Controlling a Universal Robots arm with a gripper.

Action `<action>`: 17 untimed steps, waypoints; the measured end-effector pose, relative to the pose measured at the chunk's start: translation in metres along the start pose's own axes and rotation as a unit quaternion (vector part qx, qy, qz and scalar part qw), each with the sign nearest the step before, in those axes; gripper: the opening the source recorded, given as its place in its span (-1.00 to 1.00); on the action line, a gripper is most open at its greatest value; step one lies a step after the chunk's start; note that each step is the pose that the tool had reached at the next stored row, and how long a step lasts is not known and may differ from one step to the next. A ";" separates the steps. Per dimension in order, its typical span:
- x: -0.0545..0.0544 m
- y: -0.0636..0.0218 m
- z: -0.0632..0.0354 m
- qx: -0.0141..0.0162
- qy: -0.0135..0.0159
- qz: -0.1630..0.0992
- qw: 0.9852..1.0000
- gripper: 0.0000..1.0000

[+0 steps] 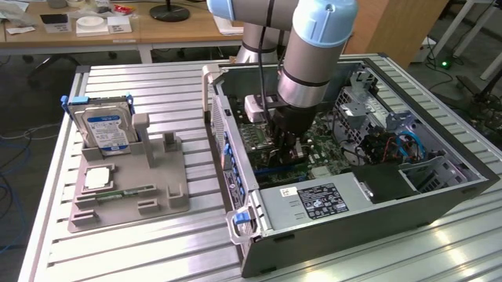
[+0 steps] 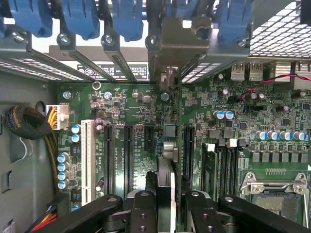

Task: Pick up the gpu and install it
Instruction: 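Insert the gpu into the slot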

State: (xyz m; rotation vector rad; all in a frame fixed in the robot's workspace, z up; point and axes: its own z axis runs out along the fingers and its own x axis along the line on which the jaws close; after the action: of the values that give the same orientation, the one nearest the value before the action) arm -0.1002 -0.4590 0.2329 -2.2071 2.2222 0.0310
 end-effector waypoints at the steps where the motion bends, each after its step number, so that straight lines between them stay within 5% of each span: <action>1: 0.000 0.0001 0.0000 0.000 0.000 0.000 1.000 -0.45; 17: 0.000 0.0017 0.0002 0.001 -0.002 0.000 1.000 -0.45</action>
State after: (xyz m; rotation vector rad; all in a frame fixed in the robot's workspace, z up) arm -0.1020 -0.4586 0.2326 -2.2043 2.2191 0.0344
